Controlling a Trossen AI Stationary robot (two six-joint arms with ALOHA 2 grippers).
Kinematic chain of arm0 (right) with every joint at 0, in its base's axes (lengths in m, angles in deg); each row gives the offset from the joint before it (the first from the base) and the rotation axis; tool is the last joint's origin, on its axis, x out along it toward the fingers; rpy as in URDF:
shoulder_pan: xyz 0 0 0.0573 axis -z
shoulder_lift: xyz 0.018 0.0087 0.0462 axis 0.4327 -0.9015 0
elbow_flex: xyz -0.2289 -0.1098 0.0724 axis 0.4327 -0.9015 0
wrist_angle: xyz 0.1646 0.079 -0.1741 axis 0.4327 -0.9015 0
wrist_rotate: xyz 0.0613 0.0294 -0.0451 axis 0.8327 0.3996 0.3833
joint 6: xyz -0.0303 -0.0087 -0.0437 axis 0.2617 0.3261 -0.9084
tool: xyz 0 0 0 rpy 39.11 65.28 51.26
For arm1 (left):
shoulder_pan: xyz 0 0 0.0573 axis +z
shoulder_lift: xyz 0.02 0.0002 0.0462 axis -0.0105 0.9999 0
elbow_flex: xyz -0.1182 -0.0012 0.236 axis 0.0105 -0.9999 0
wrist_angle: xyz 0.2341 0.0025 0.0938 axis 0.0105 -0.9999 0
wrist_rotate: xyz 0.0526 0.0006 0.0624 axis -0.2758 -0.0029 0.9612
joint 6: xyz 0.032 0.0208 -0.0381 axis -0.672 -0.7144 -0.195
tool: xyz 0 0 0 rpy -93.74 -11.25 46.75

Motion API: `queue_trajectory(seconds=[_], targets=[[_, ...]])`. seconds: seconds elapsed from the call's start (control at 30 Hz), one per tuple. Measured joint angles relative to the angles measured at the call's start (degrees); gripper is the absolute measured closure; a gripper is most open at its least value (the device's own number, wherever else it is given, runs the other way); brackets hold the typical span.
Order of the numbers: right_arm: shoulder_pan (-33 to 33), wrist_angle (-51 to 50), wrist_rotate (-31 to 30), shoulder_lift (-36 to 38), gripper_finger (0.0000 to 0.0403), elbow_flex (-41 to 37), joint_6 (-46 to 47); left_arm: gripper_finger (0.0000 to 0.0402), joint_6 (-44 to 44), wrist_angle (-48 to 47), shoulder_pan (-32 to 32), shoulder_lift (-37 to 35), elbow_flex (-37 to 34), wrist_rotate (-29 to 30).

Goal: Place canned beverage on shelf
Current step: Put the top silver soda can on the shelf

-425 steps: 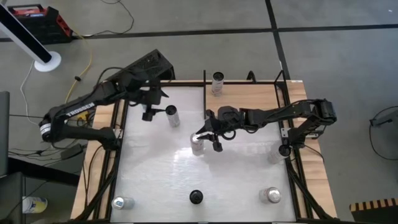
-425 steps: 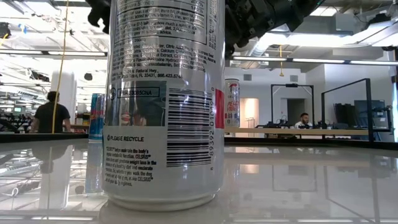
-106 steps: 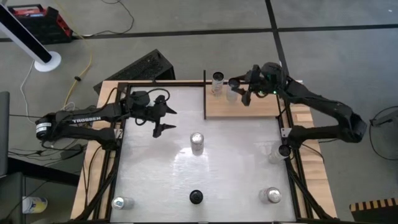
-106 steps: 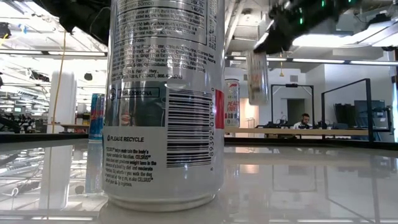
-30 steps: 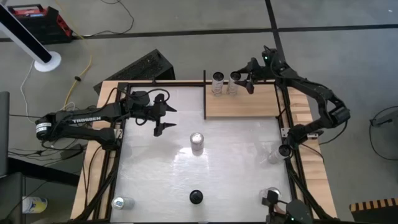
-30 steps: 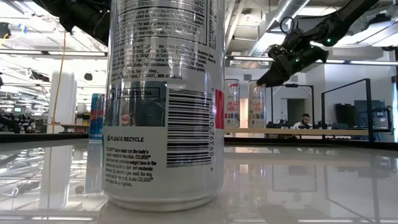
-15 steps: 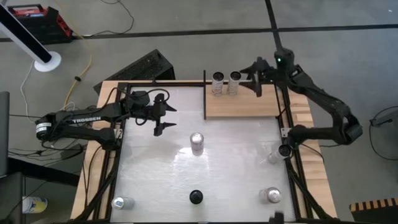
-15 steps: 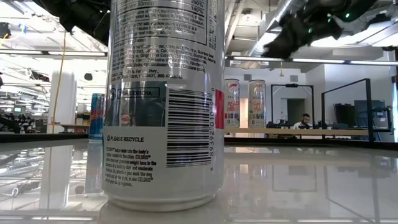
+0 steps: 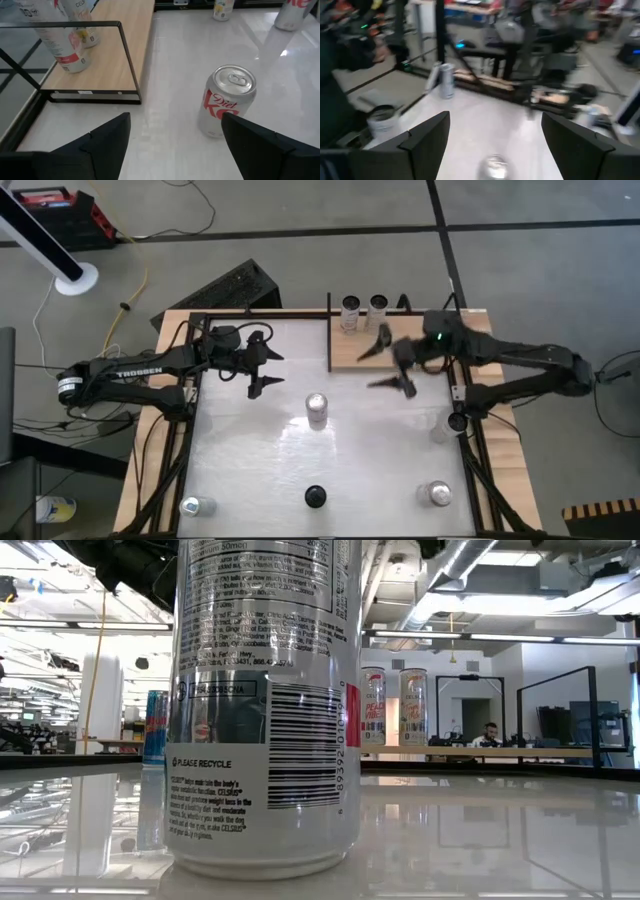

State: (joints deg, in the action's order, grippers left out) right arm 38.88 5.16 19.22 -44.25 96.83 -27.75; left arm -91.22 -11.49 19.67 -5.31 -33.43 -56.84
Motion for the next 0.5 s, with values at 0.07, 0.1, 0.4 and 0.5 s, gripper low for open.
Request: queue_trajectory(seconds=[0.07, 0.1, 0.4, 0.5], targets=[[-4.7, -0.7, -2.2, -1.4, 0.0062, 0.0, 0.0, 0.0104, 0.9, 0.0, 0.0, 0.0, 0.0, -0.8], [-6.9, -1.1, -3.2, -2.4, 0.0062, 0.0, 0.3, 0.0104, 1.4, -0.1, -0.1, 0.0, 0.0, -1.3], [-19.2, -1.8, -19.9, -13.5, 0.0069, 0.0, 3.3, 0.0104, 3.9, 0.3, -5.7, 0.2, 0.0, -3.0], [-21.5, -0.7, -26.1, -16.5, 0.0075, 0.0, 4.4, 0.0104, 4.1, 2.5, -9.1, 1.9, 0.1, -2.9]])
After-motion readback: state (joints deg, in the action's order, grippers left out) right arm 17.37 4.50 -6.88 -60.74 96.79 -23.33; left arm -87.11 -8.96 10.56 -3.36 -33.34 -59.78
